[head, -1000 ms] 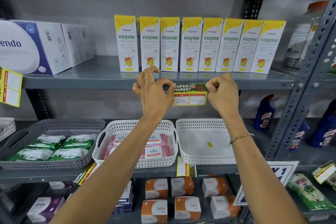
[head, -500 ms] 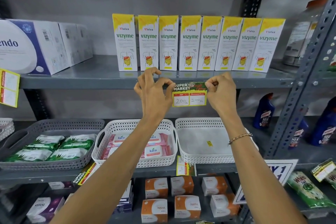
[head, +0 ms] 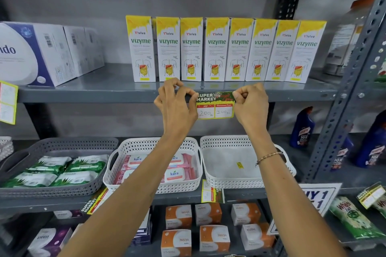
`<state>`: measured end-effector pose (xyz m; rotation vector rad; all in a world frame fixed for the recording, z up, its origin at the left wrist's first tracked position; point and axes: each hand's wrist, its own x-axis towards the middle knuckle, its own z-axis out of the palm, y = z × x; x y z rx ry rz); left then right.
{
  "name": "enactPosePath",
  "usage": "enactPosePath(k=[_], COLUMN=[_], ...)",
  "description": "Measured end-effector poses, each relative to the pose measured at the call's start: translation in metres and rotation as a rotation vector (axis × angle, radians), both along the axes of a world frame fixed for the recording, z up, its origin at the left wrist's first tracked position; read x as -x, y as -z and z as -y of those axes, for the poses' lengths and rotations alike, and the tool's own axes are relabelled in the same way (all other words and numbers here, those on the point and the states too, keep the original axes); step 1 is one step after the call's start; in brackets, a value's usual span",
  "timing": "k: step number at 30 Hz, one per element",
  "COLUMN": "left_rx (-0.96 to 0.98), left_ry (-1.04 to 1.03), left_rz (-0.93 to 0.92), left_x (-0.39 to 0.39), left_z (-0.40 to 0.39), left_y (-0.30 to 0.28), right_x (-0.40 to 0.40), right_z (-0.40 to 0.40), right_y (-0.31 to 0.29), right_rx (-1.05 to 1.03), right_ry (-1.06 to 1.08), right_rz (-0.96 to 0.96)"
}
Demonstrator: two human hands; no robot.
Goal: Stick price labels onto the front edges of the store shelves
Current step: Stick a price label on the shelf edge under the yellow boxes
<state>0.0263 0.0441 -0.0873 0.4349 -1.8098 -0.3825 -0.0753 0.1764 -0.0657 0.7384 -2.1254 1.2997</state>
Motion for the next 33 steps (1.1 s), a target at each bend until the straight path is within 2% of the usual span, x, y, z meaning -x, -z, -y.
enactPosePath(k=[9,15,20,23,33], left_rx=[0.027,-0.010,0.004,0.015,-0.012], left_ry=[-0.028,0.007,-0.085,-0.122,0.028], left_rz=[-0.015,-0.105,-0.015,-0.028,-0.062], left_x=[0.002,0.000,0.011,0.014,0.010], left_z=[-0.002,-0.003,-0.010,-0.011,0.003], left_y=[0.002,-0.003,-0.005,-0.003,-0.012], right_x=[-0.002,-0.007,-0.012,-0.009,0.010], right_z=[0.003,0.004,0.016,0.018,0.000], right_y=[0.005,0.010,0.012,0.014,0.009], right_rx=[0.004,0.147,0.106,0.106,0.350], right_ry=[0.035,-0.023,0.000,0.033,-0.014], right_rz=[-0.042,-0.073,-0.108,-0.120,0.046])
